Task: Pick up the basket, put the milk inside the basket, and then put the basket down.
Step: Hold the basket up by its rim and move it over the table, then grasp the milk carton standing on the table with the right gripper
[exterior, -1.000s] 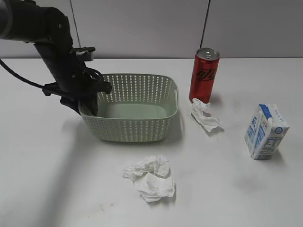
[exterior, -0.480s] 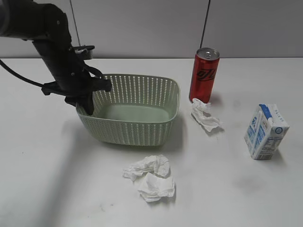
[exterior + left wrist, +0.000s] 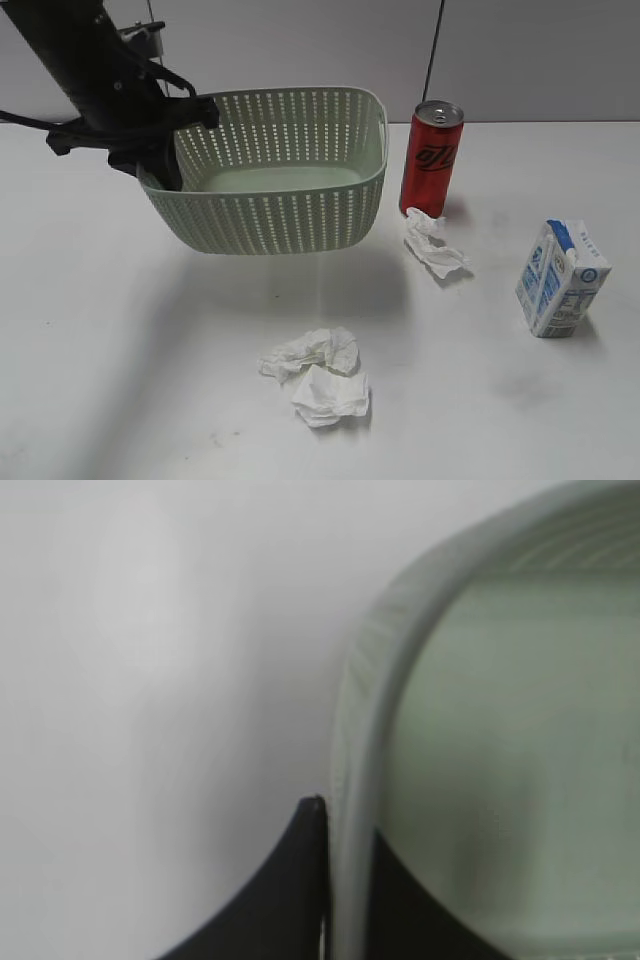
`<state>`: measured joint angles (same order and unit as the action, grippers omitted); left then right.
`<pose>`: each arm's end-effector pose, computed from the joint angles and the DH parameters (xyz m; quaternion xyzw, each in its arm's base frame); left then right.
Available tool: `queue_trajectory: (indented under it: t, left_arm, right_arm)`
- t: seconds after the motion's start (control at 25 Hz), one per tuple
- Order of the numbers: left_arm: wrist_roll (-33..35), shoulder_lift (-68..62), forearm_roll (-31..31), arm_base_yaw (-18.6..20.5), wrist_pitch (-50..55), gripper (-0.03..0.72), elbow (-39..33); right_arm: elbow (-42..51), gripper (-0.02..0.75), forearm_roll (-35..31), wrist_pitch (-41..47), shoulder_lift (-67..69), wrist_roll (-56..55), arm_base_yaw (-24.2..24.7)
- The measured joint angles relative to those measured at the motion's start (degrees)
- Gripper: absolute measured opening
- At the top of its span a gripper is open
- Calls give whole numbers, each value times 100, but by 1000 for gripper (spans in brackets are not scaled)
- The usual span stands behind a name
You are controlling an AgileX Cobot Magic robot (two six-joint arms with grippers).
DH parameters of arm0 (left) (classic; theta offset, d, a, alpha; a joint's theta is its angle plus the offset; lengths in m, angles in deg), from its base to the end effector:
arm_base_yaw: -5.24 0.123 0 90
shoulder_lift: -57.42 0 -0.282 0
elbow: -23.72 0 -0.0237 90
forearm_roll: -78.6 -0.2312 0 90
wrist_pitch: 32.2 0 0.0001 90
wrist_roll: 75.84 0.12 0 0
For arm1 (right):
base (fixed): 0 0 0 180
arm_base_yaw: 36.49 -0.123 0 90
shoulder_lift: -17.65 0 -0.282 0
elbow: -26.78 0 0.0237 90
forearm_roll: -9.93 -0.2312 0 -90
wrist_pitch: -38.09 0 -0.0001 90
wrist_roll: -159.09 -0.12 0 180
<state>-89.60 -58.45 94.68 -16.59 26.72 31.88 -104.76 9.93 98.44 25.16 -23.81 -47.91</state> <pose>0.3416 -0.1675 0.2160 0.0116 0.9851 -0.1565 0.0708 0.0062 0.0012 0.2556 -0.0631 0.8472 0.0658 0.5234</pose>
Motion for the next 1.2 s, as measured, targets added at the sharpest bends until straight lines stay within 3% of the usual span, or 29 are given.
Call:
queue_trajectory:
  t: [0.2,0.44,0.72,1.2]
  left_arm:
    - [-47,155,-55,0,325,0,0]
    - [-274,158,-140,-4,380,0,0]
    - [-278,158,-378,-11,357,0,0]
    - [-278,158,-441,-11,313,0,0]
  right_arm:
    - [-189,585,0,-204,557,-188,0]
    - [-949,585,-34,-429,2419,-430,0]
    - [-2233,629,-777,-412,5114,-284,0]
    - [-3106,637,-467,-884,8571,-307,0]
